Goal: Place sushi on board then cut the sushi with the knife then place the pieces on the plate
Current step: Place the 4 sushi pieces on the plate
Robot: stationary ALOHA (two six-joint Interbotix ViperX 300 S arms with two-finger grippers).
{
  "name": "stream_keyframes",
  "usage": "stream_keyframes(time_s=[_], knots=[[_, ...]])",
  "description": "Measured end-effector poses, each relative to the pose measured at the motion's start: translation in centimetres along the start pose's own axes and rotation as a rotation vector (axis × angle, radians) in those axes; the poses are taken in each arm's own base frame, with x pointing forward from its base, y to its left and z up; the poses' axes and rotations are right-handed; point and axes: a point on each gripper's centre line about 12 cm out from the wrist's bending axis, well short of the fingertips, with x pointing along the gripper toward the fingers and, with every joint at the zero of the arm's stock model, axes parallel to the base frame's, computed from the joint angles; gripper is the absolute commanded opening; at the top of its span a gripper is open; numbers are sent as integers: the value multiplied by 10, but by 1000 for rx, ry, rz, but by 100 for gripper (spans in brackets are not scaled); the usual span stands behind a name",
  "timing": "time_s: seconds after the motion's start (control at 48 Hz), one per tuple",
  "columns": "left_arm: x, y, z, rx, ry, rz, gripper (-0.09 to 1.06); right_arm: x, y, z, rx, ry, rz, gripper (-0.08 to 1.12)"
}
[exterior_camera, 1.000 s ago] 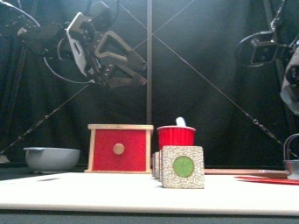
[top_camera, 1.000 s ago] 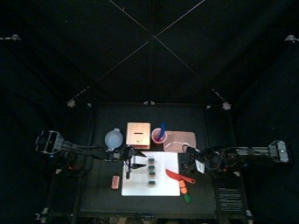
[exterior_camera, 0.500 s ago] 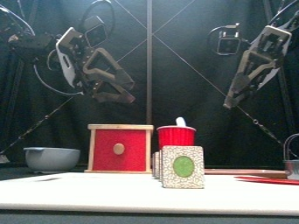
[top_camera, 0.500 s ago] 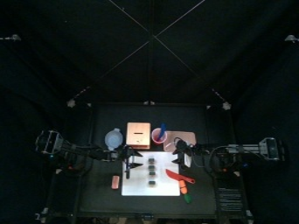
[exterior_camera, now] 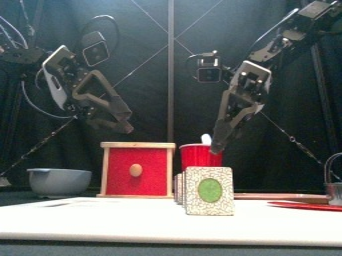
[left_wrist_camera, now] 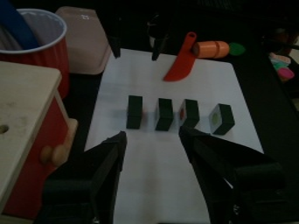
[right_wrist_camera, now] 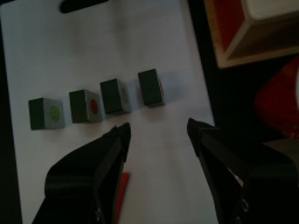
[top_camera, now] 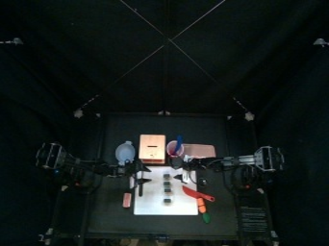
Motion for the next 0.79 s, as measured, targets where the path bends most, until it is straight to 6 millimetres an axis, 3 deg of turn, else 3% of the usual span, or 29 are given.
stream_keyframes(time_s=[0.375, 0.792], knots=[[-8, 2, -10, 1, 24, 2, 87, 42, 5, 13, -21, 44, 5, 88], [-8, 2, -11, 1, 29, 2, 87, 63, 2, 14, -38, 90, -2, 87]])
